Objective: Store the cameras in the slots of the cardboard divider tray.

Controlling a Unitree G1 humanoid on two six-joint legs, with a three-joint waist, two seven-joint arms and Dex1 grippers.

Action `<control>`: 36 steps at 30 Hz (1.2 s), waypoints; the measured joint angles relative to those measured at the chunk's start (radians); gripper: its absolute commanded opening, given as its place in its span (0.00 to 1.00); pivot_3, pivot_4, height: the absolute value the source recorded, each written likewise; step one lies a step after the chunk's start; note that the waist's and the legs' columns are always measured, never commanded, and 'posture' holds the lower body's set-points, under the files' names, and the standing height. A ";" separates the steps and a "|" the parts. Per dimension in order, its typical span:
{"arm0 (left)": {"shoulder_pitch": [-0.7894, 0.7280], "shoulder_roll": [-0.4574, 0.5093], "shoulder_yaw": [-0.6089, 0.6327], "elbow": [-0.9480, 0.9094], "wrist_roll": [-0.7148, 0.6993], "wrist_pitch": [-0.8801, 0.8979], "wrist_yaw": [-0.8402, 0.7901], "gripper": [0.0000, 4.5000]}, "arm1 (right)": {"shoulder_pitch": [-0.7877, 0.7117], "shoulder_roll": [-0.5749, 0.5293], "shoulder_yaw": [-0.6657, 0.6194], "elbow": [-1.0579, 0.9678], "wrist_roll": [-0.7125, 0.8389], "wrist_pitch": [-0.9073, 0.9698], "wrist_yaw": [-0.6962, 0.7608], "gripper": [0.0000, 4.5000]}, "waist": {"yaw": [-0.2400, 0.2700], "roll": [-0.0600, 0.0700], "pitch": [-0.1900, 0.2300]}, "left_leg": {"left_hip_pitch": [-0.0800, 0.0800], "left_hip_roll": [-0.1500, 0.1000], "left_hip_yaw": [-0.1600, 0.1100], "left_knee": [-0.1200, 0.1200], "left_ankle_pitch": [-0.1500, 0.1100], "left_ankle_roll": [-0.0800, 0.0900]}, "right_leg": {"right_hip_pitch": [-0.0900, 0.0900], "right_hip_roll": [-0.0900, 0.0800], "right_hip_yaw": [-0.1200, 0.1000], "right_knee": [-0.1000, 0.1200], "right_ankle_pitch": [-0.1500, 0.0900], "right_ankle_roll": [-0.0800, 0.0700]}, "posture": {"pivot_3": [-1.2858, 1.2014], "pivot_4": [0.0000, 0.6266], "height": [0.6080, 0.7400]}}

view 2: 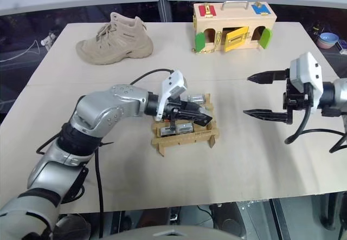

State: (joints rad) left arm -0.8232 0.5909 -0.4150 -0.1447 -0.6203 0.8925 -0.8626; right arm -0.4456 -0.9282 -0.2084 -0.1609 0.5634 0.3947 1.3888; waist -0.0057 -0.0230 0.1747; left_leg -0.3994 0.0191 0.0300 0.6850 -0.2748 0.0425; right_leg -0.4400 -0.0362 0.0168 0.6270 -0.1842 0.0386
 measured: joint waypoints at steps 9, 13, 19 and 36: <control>0.005 -0.026 -0.035 0.012 0.123 0.008 -0.031 0.16 | 0.058 -0.018 -0.001 -0.027 0.010 -0.008 -0.002 1.00 | 0.001 0.000 0.000 | 0.001 0.000 -0.004 0.001 0.000 0.000 | 0.000 0.000 0.000 0.001 0.000 0.000 | 0.52 0.24 1.00; -0.005 -0.028 -0.058 0.012 0.167 0.000 -0.039 0.16 | 0.065 -0.023 -0.001 -0.032 0.010 -0.009 -0.003 1.00 | 0.000 0.000 0.000 | 0.001 0.000 -0.004 0.001 0.000 0.000 | 0.001 0.000 0.000 0.001 0.000 0.000 | 0.52 0.24 1.00; -0.074 -0.004 -0.133 0.009 0.248 -0.004 -0.110 0.16 | 0.074 -0.023 -0.001 -0.047 0.013 -0.009 -0.009 1.00 | -0.006 0.000 0.000 | 0.002 0.000 -0.004 0.001 0.000 0.000 | 0.001 0.001 0.000 0.002 0.000 0.000 | 0.52 0.24 1.00; -0.171 -0.056 -0.167 0.119 0.369 -0.020 -0.185 0.75 | 0.117 -0.023 -0.002 -0.089 0.016 -0.016 -0.051 1.00 | -0.005 0.000 0.000 | 0.004 0.000 -0.003 0.004 0.000 0.000 | 0.000 0.001 0.002 0.009 -0.002 0.004 | 0.52 0.24 1.00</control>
State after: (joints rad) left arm -0.9945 0.5349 -0.5823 -0.0259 -0.2510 0.8728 -1.0480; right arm -0.3287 -0.9509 -0.2105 -0.2495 0.5789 0.3782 1.3380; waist -0.0102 -0.0229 0.1746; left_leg -0.3956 0.0190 0.0270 0.6889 -0.2748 0.0426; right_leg -0.4397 -0.0352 0.0186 0.6357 -0.1865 0.0422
